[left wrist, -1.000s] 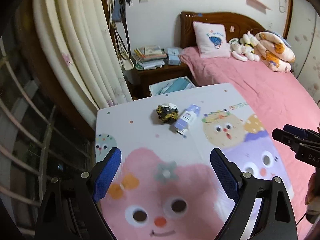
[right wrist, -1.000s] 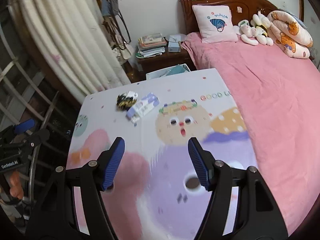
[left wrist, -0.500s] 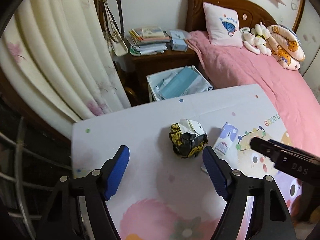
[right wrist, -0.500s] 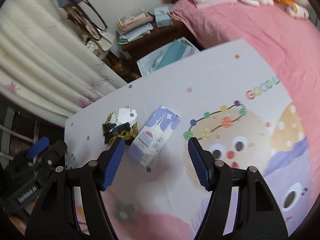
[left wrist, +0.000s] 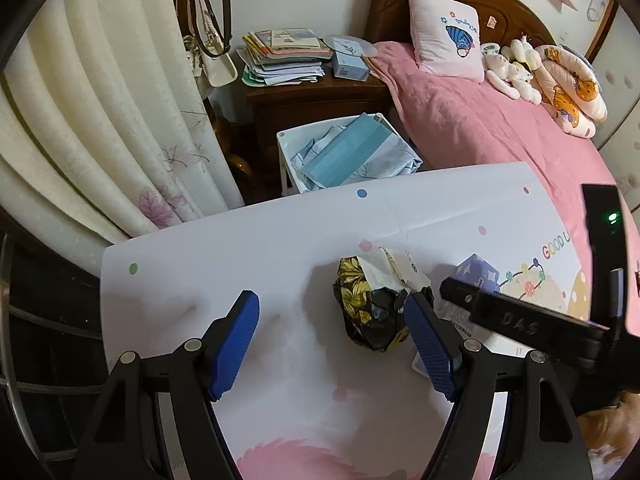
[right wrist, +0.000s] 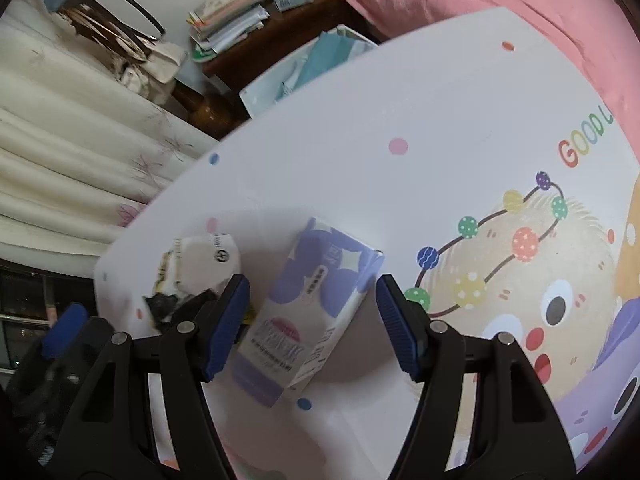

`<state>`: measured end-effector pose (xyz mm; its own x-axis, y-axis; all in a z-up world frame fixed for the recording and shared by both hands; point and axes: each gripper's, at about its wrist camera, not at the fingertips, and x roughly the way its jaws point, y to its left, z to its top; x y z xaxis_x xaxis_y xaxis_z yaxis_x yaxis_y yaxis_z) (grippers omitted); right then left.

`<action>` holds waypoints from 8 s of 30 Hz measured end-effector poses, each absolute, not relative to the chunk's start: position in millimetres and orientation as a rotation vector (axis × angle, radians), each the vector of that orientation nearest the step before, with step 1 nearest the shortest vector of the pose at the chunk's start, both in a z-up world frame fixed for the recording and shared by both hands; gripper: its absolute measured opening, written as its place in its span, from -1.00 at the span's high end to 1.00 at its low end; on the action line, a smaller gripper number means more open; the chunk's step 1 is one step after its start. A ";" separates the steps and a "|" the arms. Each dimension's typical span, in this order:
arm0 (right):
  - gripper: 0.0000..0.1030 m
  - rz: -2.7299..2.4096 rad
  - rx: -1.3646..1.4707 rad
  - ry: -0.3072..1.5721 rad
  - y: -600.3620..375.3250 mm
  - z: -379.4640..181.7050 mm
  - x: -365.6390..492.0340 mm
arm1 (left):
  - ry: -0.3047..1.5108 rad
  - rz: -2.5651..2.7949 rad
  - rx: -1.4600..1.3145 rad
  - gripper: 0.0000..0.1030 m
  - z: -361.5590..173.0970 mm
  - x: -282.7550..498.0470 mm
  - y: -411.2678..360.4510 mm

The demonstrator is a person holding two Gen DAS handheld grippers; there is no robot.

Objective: Collect trash

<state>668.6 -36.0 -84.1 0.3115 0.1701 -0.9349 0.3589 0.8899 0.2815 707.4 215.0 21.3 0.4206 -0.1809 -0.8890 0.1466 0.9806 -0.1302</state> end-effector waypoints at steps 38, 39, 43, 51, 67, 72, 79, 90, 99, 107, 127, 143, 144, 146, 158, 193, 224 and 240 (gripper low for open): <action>0.42 -0.033 0.331 1.209 -61.3 -52.7 536.5 | 1.163 -0.320 -0.041 -0.05 -13.7 649.7 130.0; 0.42 -0.030 0.335 1.206 -63.0 -49.6 527.3 | 1.159 -0.324 -0.037 -0.05 -7.4 633.0 128.9; 0.42 -0.020 0.350 1.191 -70.8 -36.1 491.6 | 1.145 -0.345 -0.069 -0.05 15.1 579.0 127.6; 0.42 0.037 0.338 1.144 -96.6 2.4 395.2 | 1.082 -0.339 -0.028 -0.05 60.3 438.5 101.4; 0.42 0.206 0.192 1.059 -158.1 59.8 150.3 | 1.007 -0.310 -0.036 -0.06 96.3 148.8 -1.3; 0.42 0.236 0.191 1.101 -172.9 49.2 89.7 | 1.061 -0.308 -0.034 -0.06 83.5 85.5 -32.8; 0.42 0.259 0.235 1.181 -179.1 8.8 38.3 | 1.144 -0.291 -0.017 -0.06 41.6 39.6 -51.0; 0.42 0.230 0.264 1.332 -172.8 -95.3 8.7 | 1.267 -0.273 -0.019 -0.06 -57.4 12.8 -53.3; 0.41 0.161 0.286 1.412 -166.2 -211.7 5.1 | 1.344 -0.290 -0.024 -0.07 -171.0 22.7 -44.3; 0.40 0.128 0.284 1.495 -155.1 -310.9 -4.6 | 1.415 -0.324 -0.010 -0.08 -267.8 15.7 -41.9; -0.06 0.025 0.268 1.543 -154.3 -401.9 -15.2 | 1.455 -0.288 -0.013 -0.74 -350.8 13.4 -17.2; -0.06 0.048 0.157 1.351 -148.9 -264.2 -7.3 | 1.280 -0.256 -0.022 -0.74 -206.5 17.5 -0.7; -0.06 0.053 0.153 1.340 -148.6 -252.0 -7.6 | 1.269 -0.251 -0.022 -0.74 -194.9 17.5 -0.4; -0.06 0.065 0.145 1.313 -148.2 -225.3 -8.7 | 1.245 -0.239 -0.020 -0.74 -169.9 17.5 0.4; -0.06 0.117 0.158 1.178 -150.0 -63.3 -18.1 | 1.135 -0.166 -0.072 -0.74 -28.1 -6.3 5.5; -0.06 0.195 0.052 0.954 -119.5 97.6 -39.0 | 0.994 0.013 -0.154 -0.74 76.8 -46.1 26.7; -0.06 0.166 0.071 0.950 -120.9 92.1 -37.5 | 0.987 0.014 -0.146 -0.73 76.3 -44.1 27.2; -0.06 0.168 0.076 0.943 -123.0 93.2 -42.1 | 0.971 0.019 -0.133 -0.72 76.3 -52.3 20.2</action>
